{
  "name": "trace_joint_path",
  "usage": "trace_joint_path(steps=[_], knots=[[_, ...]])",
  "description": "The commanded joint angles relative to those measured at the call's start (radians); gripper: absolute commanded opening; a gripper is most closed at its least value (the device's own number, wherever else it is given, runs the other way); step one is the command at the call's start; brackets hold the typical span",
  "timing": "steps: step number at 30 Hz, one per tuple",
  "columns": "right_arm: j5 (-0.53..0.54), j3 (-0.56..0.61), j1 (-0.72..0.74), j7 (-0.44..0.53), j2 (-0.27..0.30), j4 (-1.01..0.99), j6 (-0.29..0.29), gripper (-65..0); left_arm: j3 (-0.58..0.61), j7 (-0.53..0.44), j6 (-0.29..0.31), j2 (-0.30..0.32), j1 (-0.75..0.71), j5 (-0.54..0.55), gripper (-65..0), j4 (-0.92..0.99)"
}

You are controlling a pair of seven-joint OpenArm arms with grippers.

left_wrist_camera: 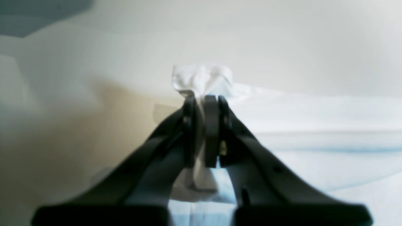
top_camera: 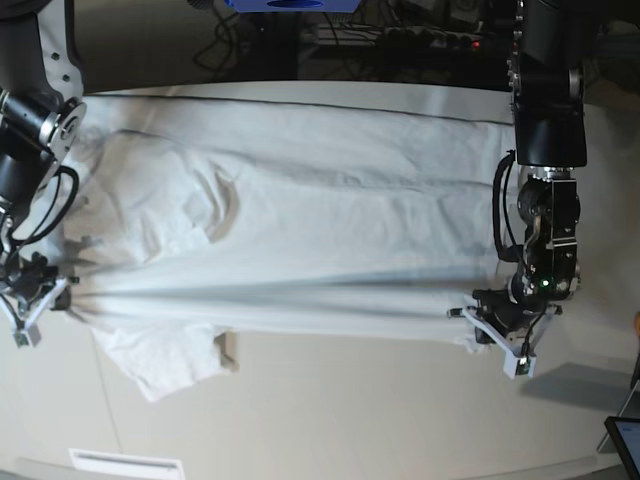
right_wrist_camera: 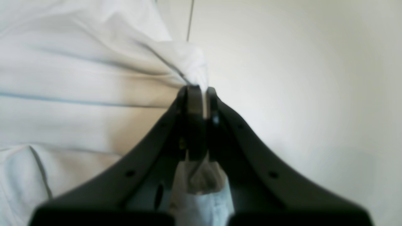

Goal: Fold the T-shirt properly
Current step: 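Lift the pinched edge with both grippers and fold it toward the collar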

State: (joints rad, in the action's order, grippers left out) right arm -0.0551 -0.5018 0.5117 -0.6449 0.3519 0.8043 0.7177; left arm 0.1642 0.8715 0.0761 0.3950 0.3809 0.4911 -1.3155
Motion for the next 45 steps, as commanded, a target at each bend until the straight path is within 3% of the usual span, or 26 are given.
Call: trace_joint_path(steps=[1, 6, 12, 21, 29, 40, 45], knots=[[-0.009, -0.005, 0.025, 0.017, 0.032, 0.02, -0.02, -65.0, -0.01, -0.013, -0.015, 0.032, 0.017, -0.018, -65.0, -0.02], [-0.002, -0.007, 0.014, 0.003, 0.048, 0.022, -0.02, -65.0, -0.01, -0.013, -0.015, 0.045, -0.015, -0.018, -65.0, -0.039], [0.128, -0.007, 0.005, -0.063, 0.086, 0.022, -0.02, -65.0, -0.01, -0.016, -0.015, 0.051, -0.043, -0.018, -65.0, -0.042], [0.196, -0.005, -0.072, -0.083, 0.083, 0.148, -0.02, -65.0, -0.01, -0.018, -0.017, 0.051, -0.043, -0.018, -65.0, -0.042], [0.196, -0.005, -0.107, -0.178, 0.08, 0.298, -0.02, -65.0, -0.01, -0.013, -0.017, 0.051, -0.044, -0.018, -65.0, -0.042], [0.196, -0.007, -0.149, -0.25, 0.077, 0.306, -0.02, -65.0, -0.01, -0.011, -0.039, 0.051, -0.109, -0.019, -65.0, -0.118], [0.196, -0.007, -0.163, -0.266, 0.077, 0.306, -0.02, -64.9, 0.001, -0.011, -0.069, 0.026, -0.132, -0.124, -65.0, -0.112]])
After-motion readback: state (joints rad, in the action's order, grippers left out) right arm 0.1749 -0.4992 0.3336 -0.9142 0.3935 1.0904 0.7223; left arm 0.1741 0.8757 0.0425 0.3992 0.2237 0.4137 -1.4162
